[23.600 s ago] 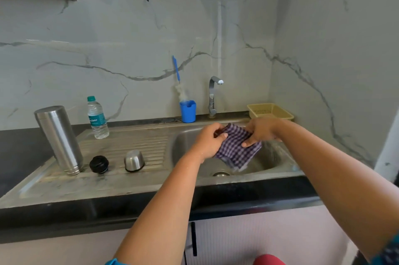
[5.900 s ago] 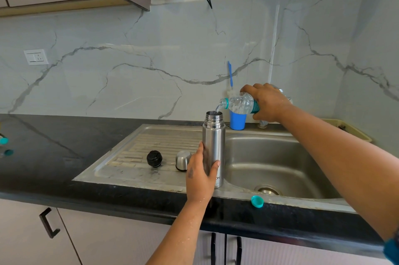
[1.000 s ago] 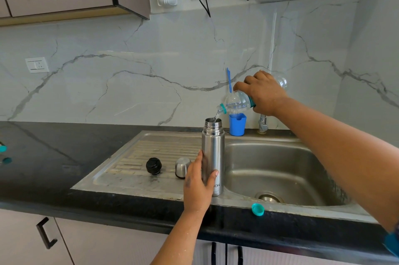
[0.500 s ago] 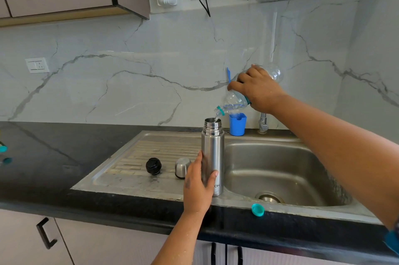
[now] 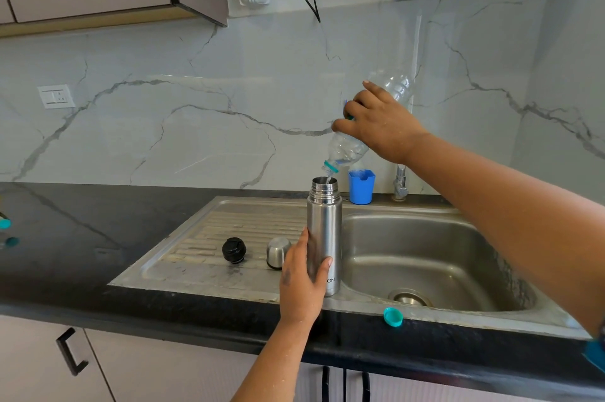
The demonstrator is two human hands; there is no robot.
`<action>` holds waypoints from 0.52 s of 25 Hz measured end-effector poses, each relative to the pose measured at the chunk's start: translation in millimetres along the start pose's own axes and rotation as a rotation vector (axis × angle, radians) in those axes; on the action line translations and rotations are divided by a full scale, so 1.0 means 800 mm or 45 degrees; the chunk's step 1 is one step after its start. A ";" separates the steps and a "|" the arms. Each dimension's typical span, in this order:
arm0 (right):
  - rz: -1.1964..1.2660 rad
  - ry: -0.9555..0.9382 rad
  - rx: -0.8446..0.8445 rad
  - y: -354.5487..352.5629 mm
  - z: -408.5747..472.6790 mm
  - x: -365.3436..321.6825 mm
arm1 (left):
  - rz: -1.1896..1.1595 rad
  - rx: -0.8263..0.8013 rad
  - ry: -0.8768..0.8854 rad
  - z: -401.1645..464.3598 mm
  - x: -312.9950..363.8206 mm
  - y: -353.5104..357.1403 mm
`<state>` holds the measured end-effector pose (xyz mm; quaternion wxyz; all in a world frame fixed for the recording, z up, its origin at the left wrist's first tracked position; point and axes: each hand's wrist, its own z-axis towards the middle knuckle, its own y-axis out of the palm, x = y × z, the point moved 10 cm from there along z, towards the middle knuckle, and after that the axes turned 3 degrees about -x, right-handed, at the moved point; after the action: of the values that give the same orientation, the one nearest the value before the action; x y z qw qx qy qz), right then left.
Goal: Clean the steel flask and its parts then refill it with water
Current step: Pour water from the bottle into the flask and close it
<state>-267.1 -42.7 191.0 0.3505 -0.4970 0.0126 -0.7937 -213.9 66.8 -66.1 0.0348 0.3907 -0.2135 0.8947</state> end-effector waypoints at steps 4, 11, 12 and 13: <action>-0.071 -0.039 0.055 -0.013 0.007 -0.002 | 0.000 0.003 -0.015 -0.001 -0.004 0.000; -0.221 -0.147 0.140 -0.021 0.008 -0.024 | 0.033 0.007 -0.019 -0.003 -0.003 0.000; -0.227 -0.134 0.156 -0.023 0.008 -0.022 | 0.034 0.010 -0.016 -0.002 -0.002 0.000; -0.231 -0.122 0.170 -0.026 0.008 -0.021 | 0.035 0.010 -0.017 -0.002 -0.001 -0.001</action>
<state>-269.0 -15.9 188.9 0.3097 -0.5090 -0.1020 -0.7966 -214.4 68.1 -67.4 0.0195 0.3937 -0.2156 0.8934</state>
